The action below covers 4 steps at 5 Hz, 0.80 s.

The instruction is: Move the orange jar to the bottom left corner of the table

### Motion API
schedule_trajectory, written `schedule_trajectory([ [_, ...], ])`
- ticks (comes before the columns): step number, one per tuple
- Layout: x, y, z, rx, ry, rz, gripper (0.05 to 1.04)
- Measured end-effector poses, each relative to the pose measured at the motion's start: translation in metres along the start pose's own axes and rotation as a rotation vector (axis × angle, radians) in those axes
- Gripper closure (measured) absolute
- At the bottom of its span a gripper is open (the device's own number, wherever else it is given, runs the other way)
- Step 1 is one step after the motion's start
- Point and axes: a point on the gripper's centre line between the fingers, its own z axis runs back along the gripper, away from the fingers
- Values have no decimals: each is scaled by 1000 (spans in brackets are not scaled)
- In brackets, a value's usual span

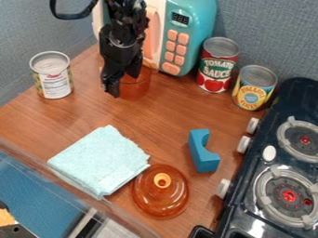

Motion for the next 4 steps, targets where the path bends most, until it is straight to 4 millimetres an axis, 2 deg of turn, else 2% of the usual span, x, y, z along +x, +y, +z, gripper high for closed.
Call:
schedule_trajectory([
  [2, 0, -1, -3, -11, -6, 36, 730],
  [3, 0, -1, -4, -14, -4, 46, 940],
  [4, -2, 7, -1, -4, 2, 57, 1016],
])
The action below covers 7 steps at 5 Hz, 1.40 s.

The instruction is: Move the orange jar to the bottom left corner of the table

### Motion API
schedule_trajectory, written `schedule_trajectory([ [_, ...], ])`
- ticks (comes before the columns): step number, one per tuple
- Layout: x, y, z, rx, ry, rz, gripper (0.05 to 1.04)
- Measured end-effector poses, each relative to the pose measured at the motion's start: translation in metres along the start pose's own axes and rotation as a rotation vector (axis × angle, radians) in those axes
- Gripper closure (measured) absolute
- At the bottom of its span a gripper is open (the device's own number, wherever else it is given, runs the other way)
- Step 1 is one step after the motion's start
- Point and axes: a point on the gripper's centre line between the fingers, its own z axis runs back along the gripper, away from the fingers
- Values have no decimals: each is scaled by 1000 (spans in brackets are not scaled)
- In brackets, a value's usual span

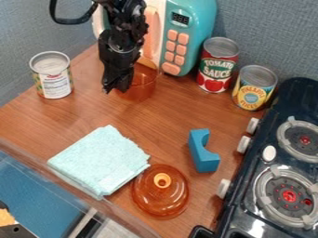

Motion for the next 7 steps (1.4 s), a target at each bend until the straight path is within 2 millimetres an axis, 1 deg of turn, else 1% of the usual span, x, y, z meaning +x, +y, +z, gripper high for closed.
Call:
schedule_trajectory([
  [1, 18, 9, 20, -52, 3, 92, 1020],
  [2, 33, 28, 47, -100, -25, 171, 1020],
  [3, 48, 59, 73, -130, -57, 247, 1020],
  [4, 53, 95, 91, -116, -93, 311, 1020],
  [5, 61, 132, 102, -87, -130, 398, 1020],
  [6, 67, 164, 100, -41, -148, 468, 1020],
  [7, 69, 179, 83, 23, -138, 486, 1020],
])
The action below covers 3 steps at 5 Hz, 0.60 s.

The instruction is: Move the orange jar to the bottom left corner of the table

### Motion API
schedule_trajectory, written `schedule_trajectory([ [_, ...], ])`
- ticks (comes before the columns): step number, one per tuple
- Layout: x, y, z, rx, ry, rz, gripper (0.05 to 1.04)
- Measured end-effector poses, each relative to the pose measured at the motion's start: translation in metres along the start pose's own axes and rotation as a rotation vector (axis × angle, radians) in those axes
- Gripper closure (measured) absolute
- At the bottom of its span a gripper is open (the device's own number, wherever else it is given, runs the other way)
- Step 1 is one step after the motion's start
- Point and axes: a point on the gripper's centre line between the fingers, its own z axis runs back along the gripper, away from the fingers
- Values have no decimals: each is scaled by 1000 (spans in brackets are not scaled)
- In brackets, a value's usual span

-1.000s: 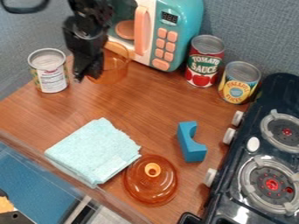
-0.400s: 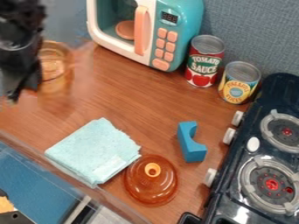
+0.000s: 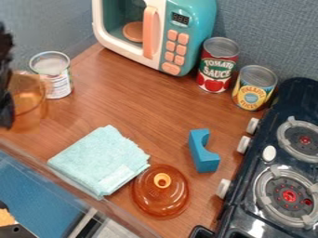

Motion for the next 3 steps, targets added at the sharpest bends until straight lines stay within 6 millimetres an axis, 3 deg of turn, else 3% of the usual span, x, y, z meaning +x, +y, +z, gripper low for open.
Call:
schedule_trajectory([
  [2, -4, -3, -40, 36, 16, -27, 1020],
  [3, -17, -7, -57, 60, 27, -71, 1020],
])
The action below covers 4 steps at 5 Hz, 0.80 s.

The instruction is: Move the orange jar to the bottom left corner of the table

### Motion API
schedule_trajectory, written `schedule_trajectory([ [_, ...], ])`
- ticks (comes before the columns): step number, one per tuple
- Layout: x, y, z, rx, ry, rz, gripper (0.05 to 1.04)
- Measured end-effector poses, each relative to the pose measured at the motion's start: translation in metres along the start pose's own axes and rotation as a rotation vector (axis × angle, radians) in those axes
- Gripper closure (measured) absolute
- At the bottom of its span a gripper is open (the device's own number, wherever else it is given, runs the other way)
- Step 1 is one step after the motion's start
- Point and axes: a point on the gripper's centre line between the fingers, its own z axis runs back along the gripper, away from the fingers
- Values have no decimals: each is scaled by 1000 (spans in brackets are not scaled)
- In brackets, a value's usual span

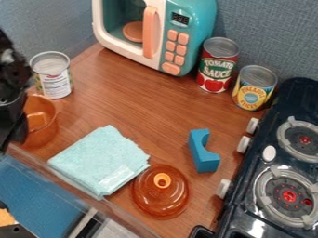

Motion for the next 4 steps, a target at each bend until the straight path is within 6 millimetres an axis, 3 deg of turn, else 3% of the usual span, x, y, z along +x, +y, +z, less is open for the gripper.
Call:
schedule_trajectory([
  [2, -5, -9, -3, 29, -20, -35, 993],
  [3, -6, -2, -6, 63, 0, -32, 824],
  [4, -6, 0, -3, 64, 13, -31, 538],
])
